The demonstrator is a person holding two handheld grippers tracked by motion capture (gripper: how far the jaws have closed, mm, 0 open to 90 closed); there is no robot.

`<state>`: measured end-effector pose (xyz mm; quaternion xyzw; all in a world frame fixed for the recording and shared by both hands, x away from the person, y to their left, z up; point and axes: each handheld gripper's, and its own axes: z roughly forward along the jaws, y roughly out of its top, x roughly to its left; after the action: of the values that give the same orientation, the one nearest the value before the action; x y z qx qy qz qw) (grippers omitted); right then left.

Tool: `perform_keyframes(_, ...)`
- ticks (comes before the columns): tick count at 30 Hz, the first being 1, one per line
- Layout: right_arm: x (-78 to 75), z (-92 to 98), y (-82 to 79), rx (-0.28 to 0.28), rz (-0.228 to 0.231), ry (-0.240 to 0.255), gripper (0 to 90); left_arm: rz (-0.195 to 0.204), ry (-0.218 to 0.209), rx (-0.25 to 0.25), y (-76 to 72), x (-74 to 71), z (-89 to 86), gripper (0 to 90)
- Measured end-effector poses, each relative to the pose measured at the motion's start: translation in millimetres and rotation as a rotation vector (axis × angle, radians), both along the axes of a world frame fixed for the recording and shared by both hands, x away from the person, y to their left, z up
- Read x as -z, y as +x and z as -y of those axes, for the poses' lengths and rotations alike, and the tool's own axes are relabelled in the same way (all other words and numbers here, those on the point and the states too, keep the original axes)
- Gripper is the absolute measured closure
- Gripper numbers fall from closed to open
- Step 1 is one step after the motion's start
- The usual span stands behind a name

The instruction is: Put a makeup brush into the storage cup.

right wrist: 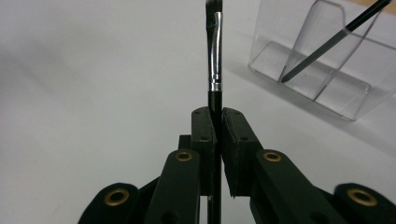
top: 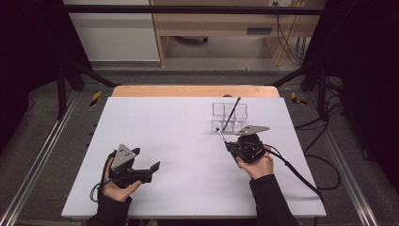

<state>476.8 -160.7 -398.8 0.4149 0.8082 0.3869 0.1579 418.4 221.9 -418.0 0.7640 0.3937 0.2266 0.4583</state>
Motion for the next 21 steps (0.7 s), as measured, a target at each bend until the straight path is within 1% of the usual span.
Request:
perform_keyframes(3,-2.5,5.2,-0.5,0.014,0.019,0.045,84.4,0.001,0.001,0.000,-0.1,0.3,0.6,10.1)
perform_keyframes(7,-6.5,9.6,-0.6,0.032,0.058,0.098,84.4,-0.001,0.005,0.003,0.0,0.8,1.3,10.0)
perform_keyframes(14,-13.4,14.0,-0.1,0.071,0.103,0.164,84.4,0.002,-0.002,0.003,-0.7,0.5,2.0,9.9)
perform_keyframes(17,-16.1,16.1,1.2,0.086,0.120,0.195,84.4,0.002,0.003,0.006,-0.9,0.8,2.7,9.8)
perform_keyframes(21,-17.9,18.4,4.0,0.102,0.142,0.218,84.4,0.005,0.001,0.012,-1.2,0.7,3.3,9.7)
